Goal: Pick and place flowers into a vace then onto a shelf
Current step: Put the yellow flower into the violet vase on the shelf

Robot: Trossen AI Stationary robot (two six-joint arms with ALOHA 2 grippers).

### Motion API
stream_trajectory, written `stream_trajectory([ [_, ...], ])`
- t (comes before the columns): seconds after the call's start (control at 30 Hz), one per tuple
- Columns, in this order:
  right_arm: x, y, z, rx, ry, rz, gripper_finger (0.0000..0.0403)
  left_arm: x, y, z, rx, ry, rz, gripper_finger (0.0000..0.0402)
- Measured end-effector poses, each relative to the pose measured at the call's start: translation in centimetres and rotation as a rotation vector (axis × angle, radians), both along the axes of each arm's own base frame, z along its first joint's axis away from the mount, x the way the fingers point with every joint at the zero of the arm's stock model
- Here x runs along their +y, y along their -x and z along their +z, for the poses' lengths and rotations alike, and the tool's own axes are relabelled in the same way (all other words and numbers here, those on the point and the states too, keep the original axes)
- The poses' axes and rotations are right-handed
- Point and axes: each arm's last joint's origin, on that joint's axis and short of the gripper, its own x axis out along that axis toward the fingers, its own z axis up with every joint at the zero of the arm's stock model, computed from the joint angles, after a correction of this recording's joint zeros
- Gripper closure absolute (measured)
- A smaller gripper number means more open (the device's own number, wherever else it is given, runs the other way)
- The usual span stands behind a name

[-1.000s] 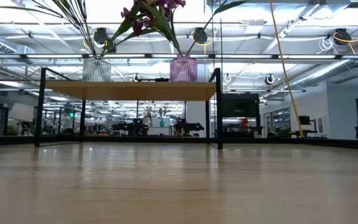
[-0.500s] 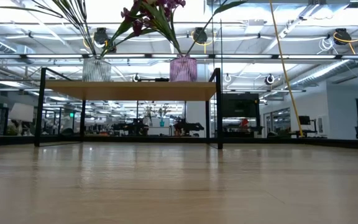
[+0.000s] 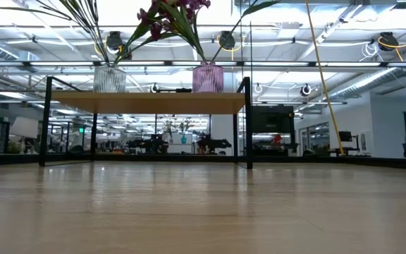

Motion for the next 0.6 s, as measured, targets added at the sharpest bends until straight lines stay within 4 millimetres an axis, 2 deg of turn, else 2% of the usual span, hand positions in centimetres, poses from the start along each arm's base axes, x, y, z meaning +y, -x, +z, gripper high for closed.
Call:
stream_trajectory([
  [0.17,-0.31,-0.14,-0.14,0.007,-0.017,0.045,0.0231,0.16,-0.30,-0.18,0.005,0.000,0.006,0.0397],
  [0.33,-0.61,-0.21,-0.24,0.018,-0.025,0.039,0.0246,0.57,-0.46,-0.34,0.008,0.041,0.016,0.0395],
  [0.5,-0.67,-0.21,-0.24,0.019,-0.024,0.037,0.0280,0.71,-0.48,-0.50,0.024,0.043,0.019,0.0395],
  [0.6,-0.67,-0.24,-0.30,0.028,-0.010,0.030,0.0315,0.71,-0.48,-0.49,0.023,0.042,0.020,0.0375],
])
